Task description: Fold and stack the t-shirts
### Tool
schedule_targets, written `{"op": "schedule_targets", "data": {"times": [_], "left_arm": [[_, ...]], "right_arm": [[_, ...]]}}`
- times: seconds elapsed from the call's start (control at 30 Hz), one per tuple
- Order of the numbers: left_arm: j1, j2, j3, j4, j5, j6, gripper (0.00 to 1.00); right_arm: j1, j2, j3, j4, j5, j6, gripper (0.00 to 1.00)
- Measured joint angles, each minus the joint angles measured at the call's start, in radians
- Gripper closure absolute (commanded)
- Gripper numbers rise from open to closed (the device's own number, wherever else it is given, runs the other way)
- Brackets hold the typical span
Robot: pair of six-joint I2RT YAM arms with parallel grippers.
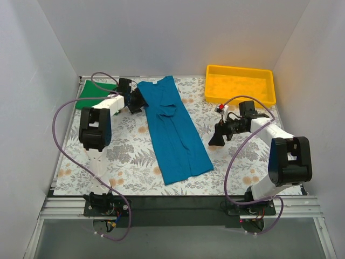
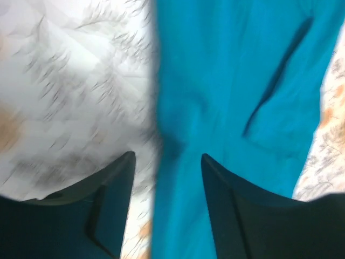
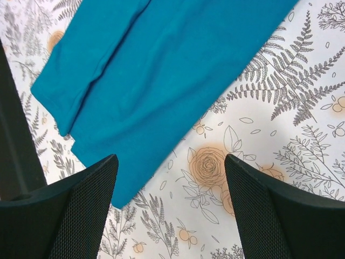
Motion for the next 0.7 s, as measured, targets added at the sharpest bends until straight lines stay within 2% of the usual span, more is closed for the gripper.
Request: {"op": "schedule_targets", "data": {"times": [0.13, 0.17, 0.23, 0.3, 0.33, 0.43, 0.5, 0.6, 0.7], "left_arm": [[0.007, -0.188, -0.234, 0.04, -0.017, 0.102, 0.44], [0.01, -0.256, -0.304, 0.047, -0.014, 0.132, 0.43], [0.013, -0.42, -0.44, 0.079, 0.015, 0.204, 0.3], [0.006, -0.608, -0.583, 0.175, 0.084, 0.282, 0.1], [-0.002, -0.712, -0.657, 0.227, 0.123, 0.309, 0.09], [-0.052, -0.997, -0.857, 0.371, 0.25, 0.388, 0.11], [-0.126, -1.112, -0.914, 0.399, 0.303, 0.456, 0.14], [-0.303, -1.163, -0.925, 0.364, 0.31, 0.582, 0.2], [-0.513, -1.193, -0.962, 0.293, 0.272, 0.706, 0.25]], "right_arm": [[0.047, -0.004, 0.0, -0.004, 0.053, -0.052, 0.11], [0.074, -0.013, 0.0, -0.005, 0.079, -0.074, 0.02], [0.15, -0.051, -0.007, 0.002, 0.151, -0.125, 0.02], [0.245, -0.147, -0.064, 0.076, 0.25, -0.201, 0.02], [0.292, -0.22, -0.123, 0.135, 0.288, -0.247, 0.01], [0.38, -0.402, -0.246, 0.188, 0.327, -0.353, 0.06], [0.377, -0.4, -0.22, 0.15, 0.315, -0.428, 0.11], [0.366, -0.322, -0.143, 0.026, 0.241, -0.634, 0.12], [0.366, -0.347, -0.211, -0.056, 0.187, -0.83, 0.13]]}}
